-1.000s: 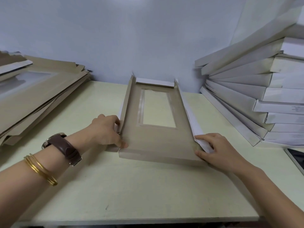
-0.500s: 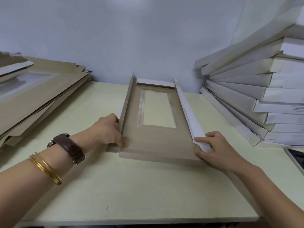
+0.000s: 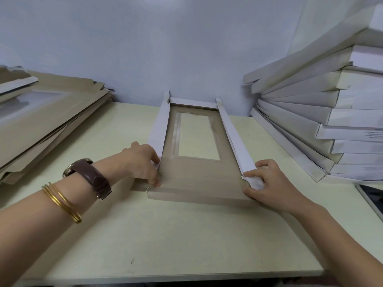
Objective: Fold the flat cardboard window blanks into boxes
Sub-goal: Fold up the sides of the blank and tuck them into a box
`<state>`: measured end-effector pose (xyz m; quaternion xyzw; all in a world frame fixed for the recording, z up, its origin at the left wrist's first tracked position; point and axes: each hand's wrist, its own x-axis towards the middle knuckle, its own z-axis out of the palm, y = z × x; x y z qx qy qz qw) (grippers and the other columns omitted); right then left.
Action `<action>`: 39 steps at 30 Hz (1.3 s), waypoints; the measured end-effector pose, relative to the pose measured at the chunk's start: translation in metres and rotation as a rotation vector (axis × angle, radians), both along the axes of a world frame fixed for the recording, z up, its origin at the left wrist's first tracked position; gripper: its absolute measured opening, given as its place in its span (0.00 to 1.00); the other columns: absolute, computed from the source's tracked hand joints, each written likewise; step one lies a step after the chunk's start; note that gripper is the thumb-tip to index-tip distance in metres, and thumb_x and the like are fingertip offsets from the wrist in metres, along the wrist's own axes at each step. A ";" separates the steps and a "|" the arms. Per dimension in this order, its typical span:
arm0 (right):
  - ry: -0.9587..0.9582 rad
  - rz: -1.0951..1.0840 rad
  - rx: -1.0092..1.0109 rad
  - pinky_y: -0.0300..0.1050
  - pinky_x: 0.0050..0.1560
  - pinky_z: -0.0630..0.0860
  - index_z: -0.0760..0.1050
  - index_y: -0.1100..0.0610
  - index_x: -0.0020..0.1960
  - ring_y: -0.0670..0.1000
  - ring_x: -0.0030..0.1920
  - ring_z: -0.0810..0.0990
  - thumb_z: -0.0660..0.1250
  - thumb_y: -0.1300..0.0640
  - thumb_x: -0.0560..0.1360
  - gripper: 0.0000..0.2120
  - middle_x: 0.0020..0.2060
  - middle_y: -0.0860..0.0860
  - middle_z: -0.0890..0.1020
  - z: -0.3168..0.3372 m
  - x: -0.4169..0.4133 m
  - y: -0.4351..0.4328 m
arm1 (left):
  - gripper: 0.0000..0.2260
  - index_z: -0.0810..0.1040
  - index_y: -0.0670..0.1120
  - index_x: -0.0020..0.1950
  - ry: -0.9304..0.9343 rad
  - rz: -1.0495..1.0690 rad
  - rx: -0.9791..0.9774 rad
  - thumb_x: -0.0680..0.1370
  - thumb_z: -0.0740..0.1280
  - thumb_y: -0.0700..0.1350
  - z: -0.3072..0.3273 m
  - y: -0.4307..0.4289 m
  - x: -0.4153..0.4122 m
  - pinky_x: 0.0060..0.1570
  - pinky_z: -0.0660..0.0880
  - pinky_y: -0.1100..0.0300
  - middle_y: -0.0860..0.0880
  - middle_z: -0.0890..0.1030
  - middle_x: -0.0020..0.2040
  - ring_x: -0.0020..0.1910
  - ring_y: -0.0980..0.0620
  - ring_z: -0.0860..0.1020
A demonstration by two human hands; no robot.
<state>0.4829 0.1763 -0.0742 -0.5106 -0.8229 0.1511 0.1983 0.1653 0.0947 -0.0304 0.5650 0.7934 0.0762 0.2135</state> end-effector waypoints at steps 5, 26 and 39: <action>-0.049 0.036 0.010 0.23 0.45 0.61 0.80 0.53 0.60 0.41 0.57 0.67 0.72 0.57 0.70 0.18 0.61 0.48 0.62 0.003 0.000 0.002 | 0.32 0.72 0.55 0.69 0.030 0.010 -0.026 0.66 0.77 0.46 0.003 -0.002 0.003 0.59 0.73 0.52 0.46 0.61 0.58 0.56 0.41 0.71; -0.239 0.177 0.114 0.36 0.50 0.61 0.81 0.55 0.51 0.49 0.54 0.69 0.70 0.56 0.70 0.11 0.52 0.43 0.75 0.015 -0.008 0.007 | 0.30 0.76 0.50 0.65 -0.055 0.028 0.072 0.64 0.76 0.43 -0.007 -0.005 -0.002 0.30 0.73 0.65 0.50 0.58 0.56 0.43 0.51 0.78; -0.266 0.241 -0.103 0.52 0.58 0.71 0.76 0.71 0.46 0.62 0.54 0.75 0.60 0.53 0.71 0.19 0.50 0.66 0.79 0.042 -0.007 0.009 | 0.17 0.77 0.51 0.47 -0.008 -0.140 0.231 0.63 0.77 0.53 -0.016 -0.004 -0.012 0.39 0.70 0.66 0.58 0.74 0.51 0.49 0.56 0.75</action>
